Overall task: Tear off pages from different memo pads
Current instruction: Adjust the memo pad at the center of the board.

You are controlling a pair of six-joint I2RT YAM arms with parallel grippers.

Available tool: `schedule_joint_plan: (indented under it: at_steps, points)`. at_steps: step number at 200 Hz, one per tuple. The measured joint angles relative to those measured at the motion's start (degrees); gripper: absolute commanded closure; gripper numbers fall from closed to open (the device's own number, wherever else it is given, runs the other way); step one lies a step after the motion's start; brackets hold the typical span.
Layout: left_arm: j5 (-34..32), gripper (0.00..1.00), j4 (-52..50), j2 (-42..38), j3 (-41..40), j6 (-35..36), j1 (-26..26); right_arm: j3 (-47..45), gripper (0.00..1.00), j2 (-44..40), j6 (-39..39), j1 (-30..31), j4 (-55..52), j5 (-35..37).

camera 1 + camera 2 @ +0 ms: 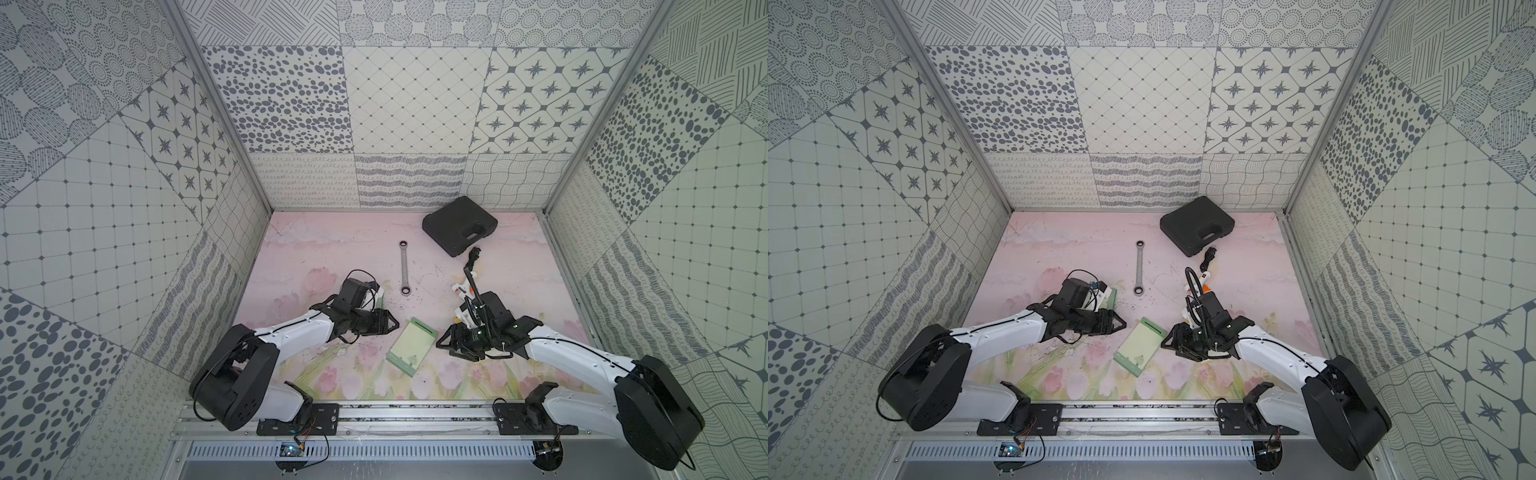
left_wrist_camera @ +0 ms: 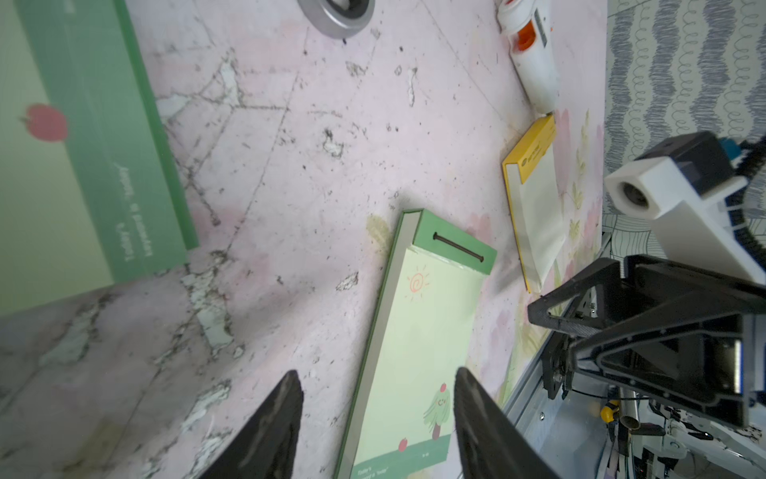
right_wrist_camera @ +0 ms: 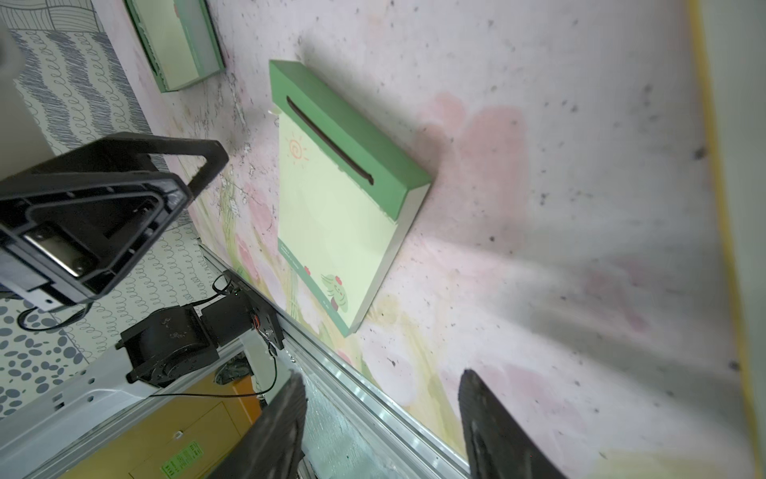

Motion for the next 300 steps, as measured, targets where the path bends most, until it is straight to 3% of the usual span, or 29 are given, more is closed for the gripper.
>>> schedule_joint_plan:
  at_steps: [110,180,231,258,300]
  points:
    - [7.7,0.45,5.0,8.3,0.2,0.1,-1.4,-2.6,0.6,11.1,7.8,1.3,16.7,0.7]
    - [12.2,0.47,8.9,11.1,0.2,-0.1,-2.7,2.8,0.65,18.3,7.2,1.6,20.0,1.7]
    - [14.5,0.47,10.5,12.5,0.4,-1.0,-2.8,10.3,0.64,22.2,2.0,-0.3,15.6,4.6]
    - [15.9,0.48,12.2,14.1,0.9,-1.3,-2.8,15.0,0.59,24.4,-2.2,-1.5,14.1,4.5]
    - [15.4,0.48,14.0,12.0,-1.4,-2.4,-2.8,21.0,0.37,21.6,-13.2,-1.3,3.8,9.5]
